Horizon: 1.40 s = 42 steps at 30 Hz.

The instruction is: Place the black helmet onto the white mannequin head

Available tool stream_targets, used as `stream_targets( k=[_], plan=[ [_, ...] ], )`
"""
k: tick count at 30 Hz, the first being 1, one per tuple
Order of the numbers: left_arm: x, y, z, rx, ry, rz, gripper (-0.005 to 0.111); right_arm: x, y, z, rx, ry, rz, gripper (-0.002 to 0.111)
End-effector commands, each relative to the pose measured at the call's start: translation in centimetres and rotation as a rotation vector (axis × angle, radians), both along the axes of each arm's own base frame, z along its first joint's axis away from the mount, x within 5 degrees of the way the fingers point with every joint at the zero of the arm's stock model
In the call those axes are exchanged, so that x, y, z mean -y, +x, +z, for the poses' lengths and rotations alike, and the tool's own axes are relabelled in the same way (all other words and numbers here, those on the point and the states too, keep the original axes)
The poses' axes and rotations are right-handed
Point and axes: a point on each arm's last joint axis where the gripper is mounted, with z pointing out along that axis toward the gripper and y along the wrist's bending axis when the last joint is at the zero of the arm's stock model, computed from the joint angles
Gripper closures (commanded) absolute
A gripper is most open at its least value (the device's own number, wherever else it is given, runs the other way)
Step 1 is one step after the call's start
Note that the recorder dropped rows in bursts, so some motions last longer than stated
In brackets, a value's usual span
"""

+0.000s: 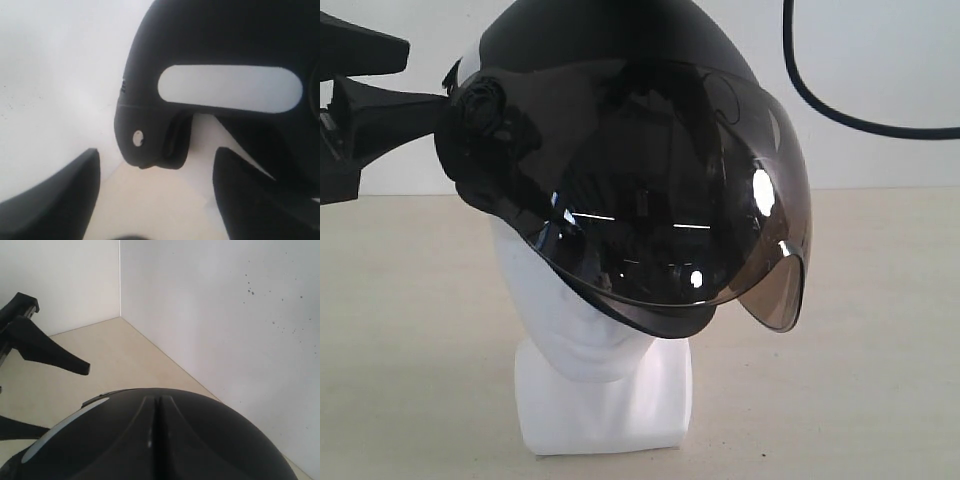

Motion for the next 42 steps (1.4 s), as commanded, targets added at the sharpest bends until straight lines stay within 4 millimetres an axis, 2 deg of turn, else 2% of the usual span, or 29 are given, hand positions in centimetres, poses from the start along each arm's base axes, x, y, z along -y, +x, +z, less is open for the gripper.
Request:
stream_targets(
  k=[1,6,16,25,33,35,39,42],
  plan=[
    [0.8,0.6,-0.8,-0.011,0.027,-0.006,0.045,-0.5,-0.2,-2.7,-0.110,-0.141,0.078,0.108],
    [1.0,1.2,-1.1,0.005,0.053,0.058,0.049,-0.5,-0.3,-2.8,-0.114,-0.143,0.080,0.108],
    [1.2,1.1,-0.6,0.048,0.022,0.031,0.049,-0.5,-0.2,-2.7,-0.107,-0.136,0.073,0.108],
    [2.0,1.6,-1.4,0.043,0.041,-0.011,0.050,-0.5,-0.2,-2.7,-0.105,-0.135,0.072,0.108],
    [2.7,1.8,-1.8,0.052,0.058,-0.041,0.067,-0.5,-0.2,-2.7,-0.104,-0.134,0.071,0.108],
    [2.8,1.7,-1.8,0.052,0.056,-0.049,0.075,-0.5,-0.1,-2.6,-0.103,-0.133,0.070,0.108],
    [2.8,1.7,-1.8,0.053,0.060,-0.050,0.103,-0.5,-0.1,-2.6,-0.100,-0.131,0.067,0.108],
    [2.8,1.7,-1.9,0.052,0.065,-0.051,0.102,-0.5,-0.1,-2.6,-0.100,-0.131,0.067,0.108]
  ],
)
